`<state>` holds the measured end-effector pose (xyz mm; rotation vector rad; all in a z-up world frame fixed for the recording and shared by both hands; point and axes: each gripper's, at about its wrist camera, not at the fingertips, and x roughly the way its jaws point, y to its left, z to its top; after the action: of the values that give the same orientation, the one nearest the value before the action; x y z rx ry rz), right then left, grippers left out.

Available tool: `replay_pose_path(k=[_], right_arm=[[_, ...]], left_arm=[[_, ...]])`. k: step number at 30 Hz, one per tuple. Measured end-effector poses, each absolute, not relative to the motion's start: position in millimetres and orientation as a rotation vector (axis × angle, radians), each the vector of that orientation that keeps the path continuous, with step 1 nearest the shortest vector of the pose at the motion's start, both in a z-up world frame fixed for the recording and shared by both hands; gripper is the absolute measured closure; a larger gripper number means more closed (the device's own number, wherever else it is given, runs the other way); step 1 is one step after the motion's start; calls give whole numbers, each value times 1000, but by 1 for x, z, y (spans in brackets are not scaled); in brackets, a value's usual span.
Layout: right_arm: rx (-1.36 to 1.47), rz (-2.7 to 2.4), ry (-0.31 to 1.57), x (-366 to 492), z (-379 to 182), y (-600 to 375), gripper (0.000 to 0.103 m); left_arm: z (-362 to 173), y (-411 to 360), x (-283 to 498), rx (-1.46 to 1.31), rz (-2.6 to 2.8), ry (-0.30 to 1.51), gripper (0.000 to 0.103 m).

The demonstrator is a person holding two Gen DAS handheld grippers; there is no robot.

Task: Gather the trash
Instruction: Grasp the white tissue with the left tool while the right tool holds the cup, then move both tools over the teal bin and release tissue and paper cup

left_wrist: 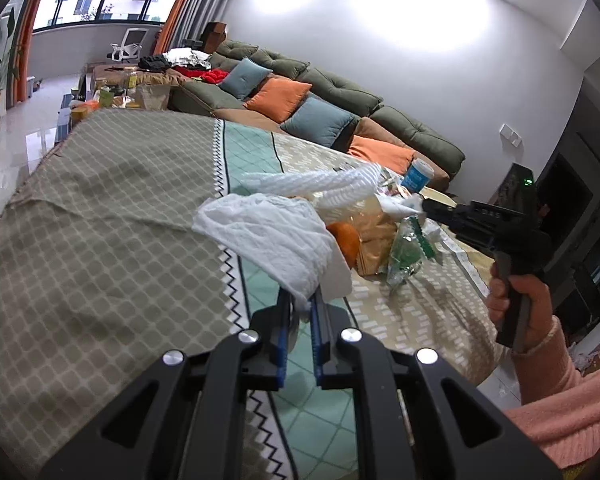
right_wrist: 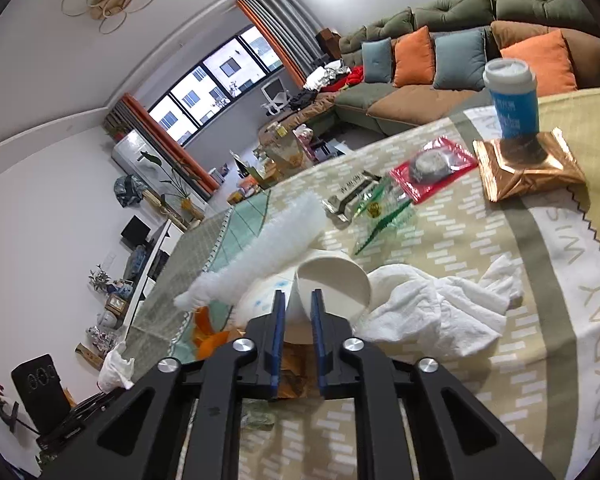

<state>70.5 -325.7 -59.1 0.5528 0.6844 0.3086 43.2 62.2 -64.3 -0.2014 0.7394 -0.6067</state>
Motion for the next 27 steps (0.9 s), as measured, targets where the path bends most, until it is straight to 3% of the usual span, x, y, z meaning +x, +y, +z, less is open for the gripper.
replay_pose_path(k=[14, 27], right_arm=[[526, 418, 589, 46, -13, -311, 100], [469, 720, 569, 56, 18, -218, 100]], left_arm=[[-52, 91, 42, -212, -558, 691, 92], [-37, 123, 30, -217, -483, 650, 92]])
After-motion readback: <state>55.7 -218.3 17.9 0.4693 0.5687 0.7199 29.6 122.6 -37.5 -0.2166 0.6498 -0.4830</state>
